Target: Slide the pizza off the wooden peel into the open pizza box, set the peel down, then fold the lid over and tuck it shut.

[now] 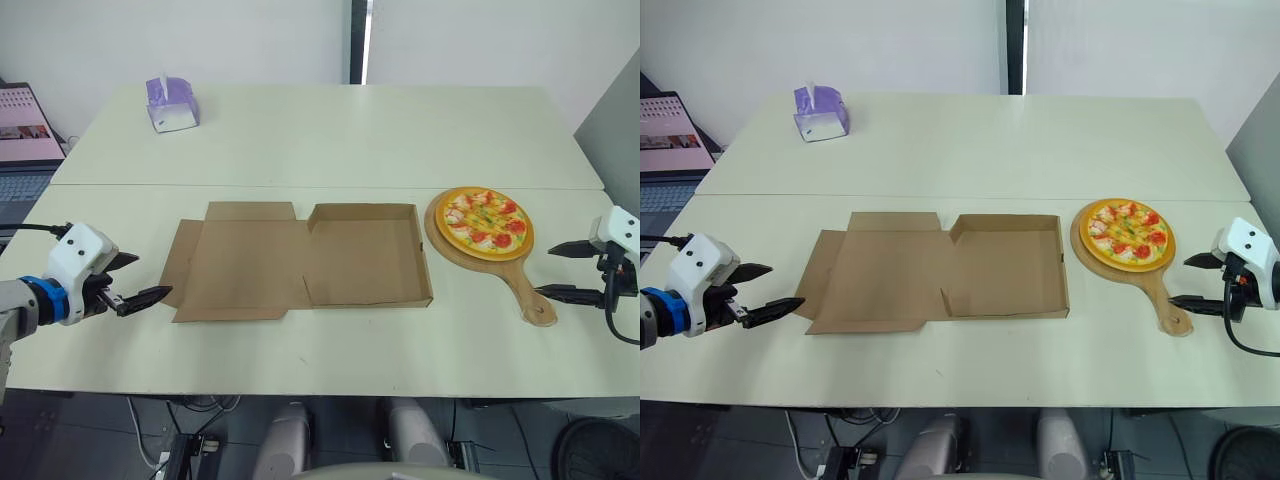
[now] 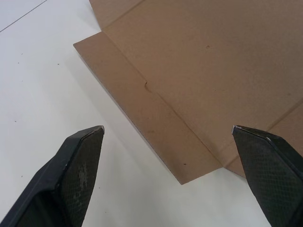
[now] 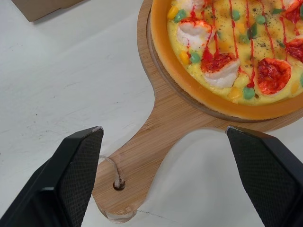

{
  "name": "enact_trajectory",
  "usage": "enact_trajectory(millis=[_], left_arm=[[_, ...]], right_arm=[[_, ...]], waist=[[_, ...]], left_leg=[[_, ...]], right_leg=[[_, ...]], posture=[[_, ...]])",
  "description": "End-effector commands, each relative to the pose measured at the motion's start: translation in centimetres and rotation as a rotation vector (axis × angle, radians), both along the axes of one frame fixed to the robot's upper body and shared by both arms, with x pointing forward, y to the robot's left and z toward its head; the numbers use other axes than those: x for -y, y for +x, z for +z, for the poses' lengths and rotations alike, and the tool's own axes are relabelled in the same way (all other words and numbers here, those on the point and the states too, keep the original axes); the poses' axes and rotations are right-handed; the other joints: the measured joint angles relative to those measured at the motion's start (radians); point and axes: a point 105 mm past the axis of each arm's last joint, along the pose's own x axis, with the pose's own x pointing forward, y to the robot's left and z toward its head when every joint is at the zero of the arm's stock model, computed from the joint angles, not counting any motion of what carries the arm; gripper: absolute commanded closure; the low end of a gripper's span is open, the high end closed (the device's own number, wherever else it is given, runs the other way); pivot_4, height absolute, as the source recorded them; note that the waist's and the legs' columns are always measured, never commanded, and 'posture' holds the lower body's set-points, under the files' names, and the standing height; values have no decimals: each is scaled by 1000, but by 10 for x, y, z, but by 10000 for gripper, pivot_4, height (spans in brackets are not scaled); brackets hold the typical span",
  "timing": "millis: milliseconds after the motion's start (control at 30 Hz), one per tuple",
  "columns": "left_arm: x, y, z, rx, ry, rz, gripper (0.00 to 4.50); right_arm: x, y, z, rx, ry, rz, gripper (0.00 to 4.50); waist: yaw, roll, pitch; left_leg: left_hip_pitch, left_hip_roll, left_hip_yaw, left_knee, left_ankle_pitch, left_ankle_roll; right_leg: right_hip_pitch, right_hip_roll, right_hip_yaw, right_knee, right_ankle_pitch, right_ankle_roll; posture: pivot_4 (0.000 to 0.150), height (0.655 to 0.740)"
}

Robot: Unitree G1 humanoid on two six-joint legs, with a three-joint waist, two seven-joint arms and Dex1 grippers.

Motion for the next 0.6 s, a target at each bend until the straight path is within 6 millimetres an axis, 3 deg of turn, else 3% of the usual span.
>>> enact_trajectory(millis=[33,600], left_arm=[[-3,2,6,30,13,-24,0],[-9,-3,6,36,-88,-77,0]], right_arm=[[5,-1,12,39,-16,-10,450],[21,-9,8,43,0,-126,450]], waist=[[0,0,0],[1,0,0]], left_leg=[[0,0,0,0,0,0],[0,0,1,0,0,0]], right_leg=[[0,0,0,0,0,0],[0,0,0,0,0,0]], posture=[[1500,7400],[1500,7400]])
